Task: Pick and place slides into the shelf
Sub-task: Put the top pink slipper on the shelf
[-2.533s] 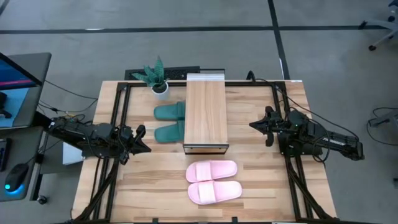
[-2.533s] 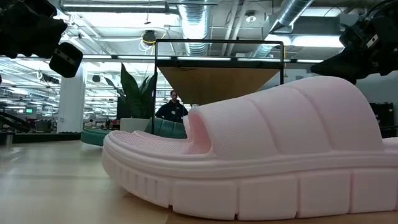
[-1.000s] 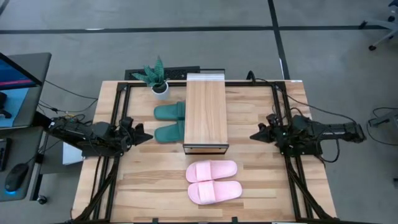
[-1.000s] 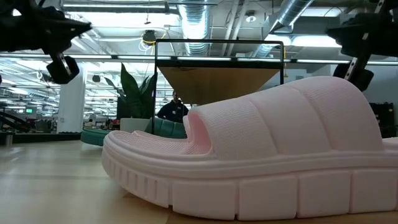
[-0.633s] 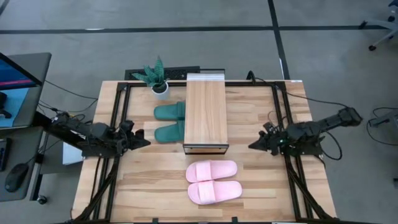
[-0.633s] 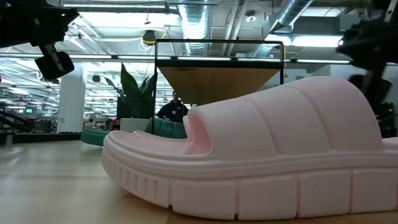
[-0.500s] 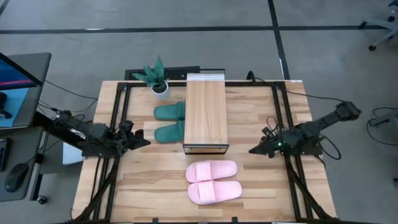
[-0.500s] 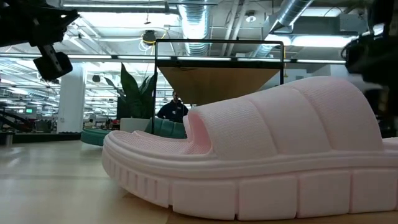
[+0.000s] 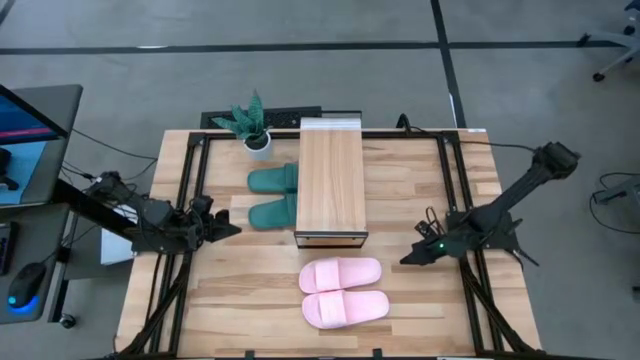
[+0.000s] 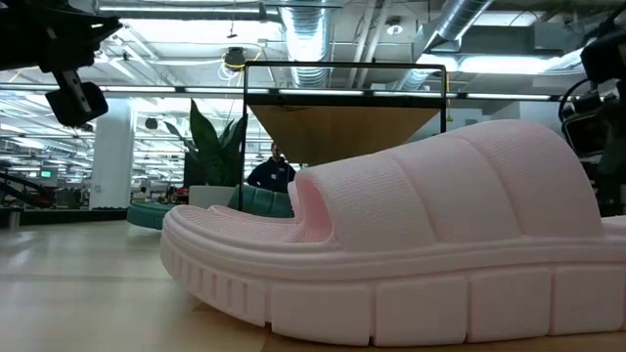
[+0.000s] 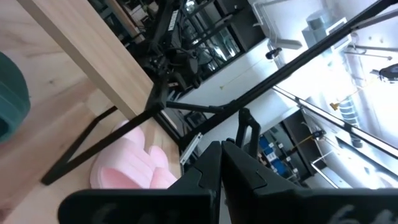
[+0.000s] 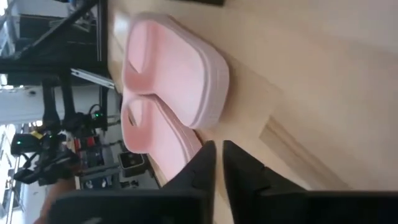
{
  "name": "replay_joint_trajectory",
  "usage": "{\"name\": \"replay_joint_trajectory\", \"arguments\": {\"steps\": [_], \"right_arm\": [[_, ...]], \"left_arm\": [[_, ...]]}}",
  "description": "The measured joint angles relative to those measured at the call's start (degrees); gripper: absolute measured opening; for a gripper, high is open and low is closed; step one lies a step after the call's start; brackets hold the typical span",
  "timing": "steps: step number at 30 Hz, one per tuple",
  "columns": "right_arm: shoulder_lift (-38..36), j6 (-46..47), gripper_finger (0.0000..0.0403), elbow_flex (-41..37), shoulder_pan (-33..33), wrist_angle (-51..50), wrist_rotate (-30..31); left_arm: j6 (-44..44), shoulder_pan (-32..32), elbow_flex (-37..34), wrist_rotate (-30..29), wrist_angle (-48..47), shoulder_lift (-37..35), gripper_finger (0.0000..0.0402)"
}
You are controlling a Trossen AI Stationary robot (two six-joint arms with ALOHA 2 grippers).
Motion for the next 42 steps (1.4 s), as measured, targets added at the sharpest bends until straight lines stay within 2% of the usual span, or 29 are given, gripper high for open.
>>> {"name": "replay_joint_trajectory", "arguments": {"steps": [10, 20, 28, 42], "right_arm": [[18.9, 1.8, 0.0148, 0.2, -1.2, 20.9, -0.1], [35.4, 3.1, 0.0219, 8.8, -1.9, 21.8, -0.3], [43.1, 3.3, 0.0230, 12.6, -4.2, 24.7, -0.3], [45.1, 3.2, 0.0209, 14.0, -6.8, 24.1, -0.4]], "left_arm": [[-0.2, -2.2, 0.0, -1.5, -0.2, 0.0, 0.0000], [-0.2, -3.8, 0.0, -1.5, -0.2, 0.0, 0.0000], [-0.4, -4.6, 0.0, -1.5, -0.5, 0.0, 0.0000], [-2.9, -4.9, 0.0, -1.8, -5.0, 0.0, 0.0000]]}}
